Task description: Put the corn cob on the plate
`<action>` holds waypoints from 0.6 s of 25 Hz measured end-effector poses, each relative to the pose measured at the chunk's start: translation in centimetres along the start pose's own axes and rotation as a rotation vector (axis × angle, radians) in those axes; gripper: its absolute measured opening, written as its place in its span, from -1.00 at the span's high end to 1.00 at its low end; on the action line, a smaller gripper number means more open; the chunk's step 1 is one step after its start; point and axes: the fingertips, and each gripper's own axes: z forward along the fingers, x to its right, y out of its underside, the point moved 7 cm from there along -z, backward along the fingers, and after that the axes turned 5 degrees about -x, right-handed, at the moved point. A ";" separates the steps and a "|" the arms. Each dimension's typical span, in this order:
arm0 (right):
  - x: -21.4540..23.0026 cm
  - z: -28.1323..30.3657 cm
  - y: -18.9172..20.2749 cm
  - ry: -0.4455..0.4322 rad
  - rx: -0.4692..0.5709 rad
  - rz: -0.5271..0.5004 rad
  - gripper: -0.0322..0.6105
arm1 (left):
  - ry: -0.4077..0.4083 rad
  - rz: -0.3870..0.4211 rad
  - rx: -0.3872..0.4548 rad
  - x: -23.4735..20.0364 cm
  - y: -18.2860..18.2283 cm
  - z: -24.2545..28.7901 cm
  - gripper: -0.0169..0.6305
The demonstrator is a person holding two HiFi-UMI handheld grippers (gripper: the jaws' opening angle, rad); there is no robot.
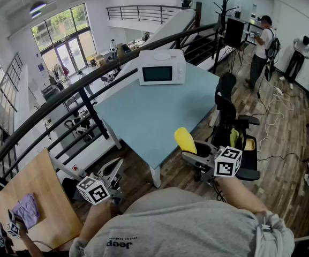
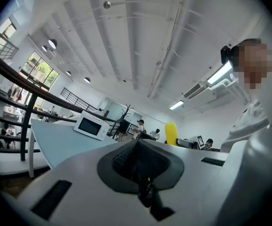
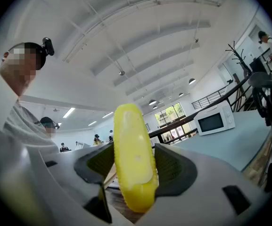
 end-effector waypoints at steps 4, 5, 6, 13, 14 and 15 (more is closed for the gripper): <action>0.0 -0.2 -0.3 -0.009 0.004 -0.006 0.05 | 0.004 -0.002 0.000 0.3 -0.2 0.3 0.89; 0.0 -0.2 -0.4 -0.010 0.005 -0.007 0.05 | 0.006 -0.001 -0.001 0.4 -0.2 0.4 0.89; 0.0 -0.3 -0.4 -0.010 0.006 -0.008 0.05 | 0.006 0.001 -0.003 0.4 -0.2 0.5 0.89; 0.3 -0.3 -0.5 -0.016 0.012 -0.010 0.05 | 0.008 0.005 -0.007 0.4 -0.4 0.9 0.89; 0.3 -0.5 -0.5 -0.016 0.013 -0.010 0.05 | 0.008 0.004 -0.010 0.5 -0.4 1.0 0.89; 0.4 -0.6 -0.5 -0.015 0.013 -0.009 0.05 | 0.007 0.005 -0.013 0.7 -0.3 1.1 0.89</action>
